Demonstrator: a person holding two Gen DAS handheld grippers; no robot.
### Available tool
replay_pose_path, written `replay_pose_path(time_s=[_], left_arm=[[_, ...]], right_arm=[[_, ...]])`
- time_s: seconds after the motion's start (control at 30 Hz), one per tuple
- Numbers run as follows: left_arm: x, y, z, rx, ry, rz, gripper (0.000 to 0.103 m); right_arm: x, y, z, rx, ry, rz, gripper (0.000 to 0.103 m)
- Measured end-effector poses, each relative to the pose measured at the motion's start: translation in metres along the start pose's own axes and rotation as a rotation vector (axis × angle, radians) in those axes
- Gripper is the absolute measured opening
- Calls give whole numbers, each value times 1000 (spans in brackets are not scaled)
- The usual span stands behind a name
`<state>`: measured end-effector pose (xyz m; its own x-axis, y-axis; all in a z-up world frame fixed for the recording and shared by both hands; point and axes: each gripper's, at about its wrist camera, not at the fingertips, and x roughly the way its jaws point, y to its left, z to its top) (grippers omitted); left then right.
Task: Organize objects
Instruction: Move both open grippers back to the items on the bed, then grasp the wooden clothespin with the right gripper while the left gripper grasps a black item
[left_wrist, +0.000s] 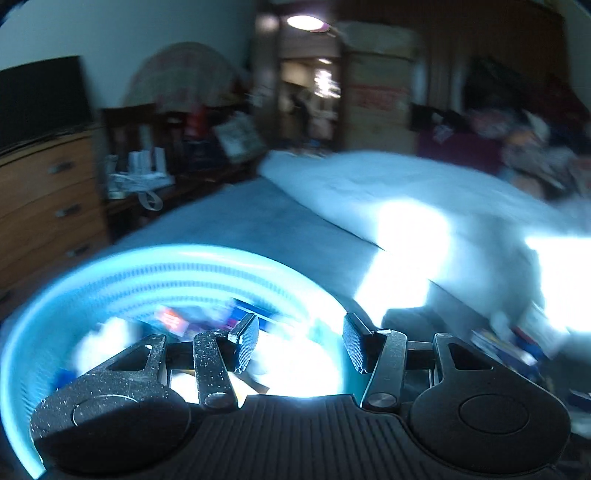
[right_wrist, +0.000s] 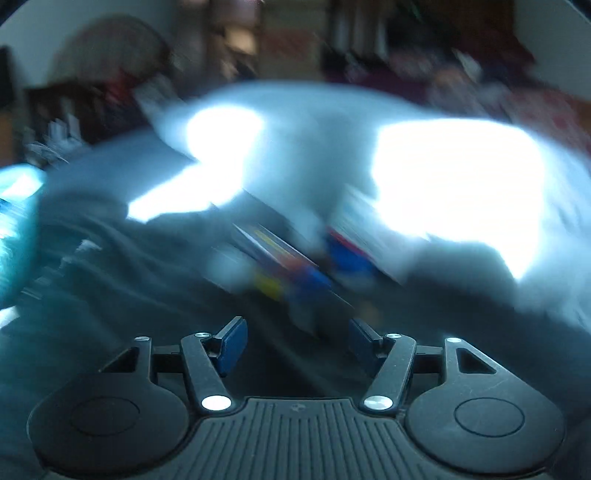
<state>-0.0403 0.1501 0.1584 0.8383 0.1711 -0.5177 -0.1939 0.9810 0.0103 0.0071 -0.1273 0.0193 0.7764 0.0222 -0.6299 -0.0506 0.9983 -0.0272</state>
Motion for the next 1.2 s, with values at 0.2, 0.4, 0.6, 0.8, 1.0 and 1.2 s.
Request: replay_pose_path(time_s=[0.2, 0.4, 0.6, 0.8, 1.0, 1.2], left_arm=[[10, -44, -23, 106, 57, -46, 51], [16, -62, -35, 153, 78, -72, 53], [13, -72, -48, 176, 93, -101, 56], [16, -77, -56, 184, 123, -105, 56], [18, -85, -60, 207, 135, -122, 56], [23, -95, -64, 234, 141, -161, 56]], right_arm=[[60, -30, 4, 32, 28, 59, 67], [50, 4, -4, -155, 31, 322, 57], [-18, 19, -35, -237, 46, 442, 69], [-43, 4, -39, -138, -4, 304, 65], [-9, 19, -25, -80, 32, 248, 46], [9, 26, -29, -66, 49, 212, 14]])
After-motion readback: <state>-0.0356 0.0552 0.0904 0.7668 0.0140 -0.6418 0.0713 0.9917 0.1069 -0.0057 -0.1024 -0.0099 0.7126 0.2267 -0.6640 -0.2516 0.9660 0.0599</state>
